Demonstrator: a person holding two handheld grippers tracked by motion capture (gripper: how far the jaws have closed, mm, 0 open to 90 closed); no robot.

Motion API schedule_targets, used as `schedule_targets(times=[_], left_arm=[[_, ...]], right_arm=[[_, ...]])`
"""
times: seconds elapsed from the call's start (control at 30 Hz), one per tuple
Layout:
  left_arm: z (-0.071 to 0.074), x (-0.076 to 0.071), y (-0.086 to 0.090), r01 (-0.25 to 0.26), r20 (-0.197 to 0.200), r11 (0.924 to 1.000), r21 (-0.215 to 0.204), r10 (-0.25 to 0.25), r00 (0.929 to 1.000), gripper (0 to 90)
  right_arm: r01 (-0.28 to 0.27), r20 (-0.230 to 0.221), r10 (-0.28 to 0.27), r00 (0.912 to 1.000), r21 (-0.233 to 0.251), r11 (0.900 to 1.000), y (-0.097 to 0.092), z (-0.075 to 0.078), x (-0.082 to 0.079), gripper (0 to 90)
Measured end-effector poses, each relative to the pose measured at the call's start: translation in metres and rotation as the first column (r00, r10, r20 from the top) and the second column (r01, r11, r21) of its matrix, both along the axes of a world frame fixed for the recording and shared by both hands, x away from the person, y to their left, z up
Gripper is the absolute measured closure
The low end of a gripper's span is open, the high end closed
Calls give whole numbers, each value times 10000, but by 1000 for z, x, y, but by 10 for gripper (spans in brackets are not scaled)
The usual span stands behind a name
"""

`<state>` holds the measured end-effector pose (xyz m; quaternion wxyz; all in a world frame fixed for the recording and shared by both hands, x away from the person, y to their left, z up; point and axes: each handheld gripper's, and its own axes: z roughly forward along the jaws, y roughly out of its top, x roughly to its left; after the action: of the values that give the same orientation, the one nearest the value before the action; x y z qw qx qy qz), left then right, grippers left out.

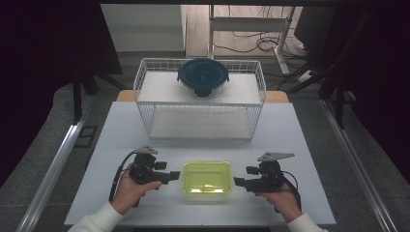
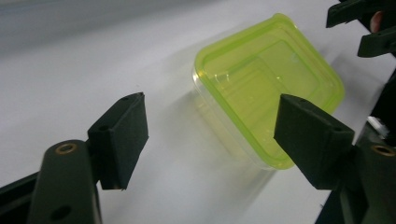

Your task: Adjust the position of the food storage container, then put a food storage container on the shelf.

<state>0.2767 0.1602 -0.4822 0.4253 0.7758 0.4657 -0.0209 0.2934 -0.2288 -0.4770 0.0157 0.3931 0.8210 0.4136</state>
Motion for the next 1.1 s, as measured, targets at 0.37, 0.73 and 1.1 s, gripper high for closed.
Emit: schedule_targets(times=[0.37,0.73,1.1], left_arm=[[-5,4,-3,38,-310,9993,-381,-50,9995,244],[-13,11,-3,-67,-888,9941,-1080,-30,9960,259],[-24,19,-9,-53,-1448,9903,-1391,-151,9893,274]], right_arm=[[-63,-221,60,9997,-139,9999,7,-4,0,238],[423,-955,-389,9947,339,9985,12,-6,5,256],[691,-1853,-560,9811,650,9955,20,-17,17,322]])
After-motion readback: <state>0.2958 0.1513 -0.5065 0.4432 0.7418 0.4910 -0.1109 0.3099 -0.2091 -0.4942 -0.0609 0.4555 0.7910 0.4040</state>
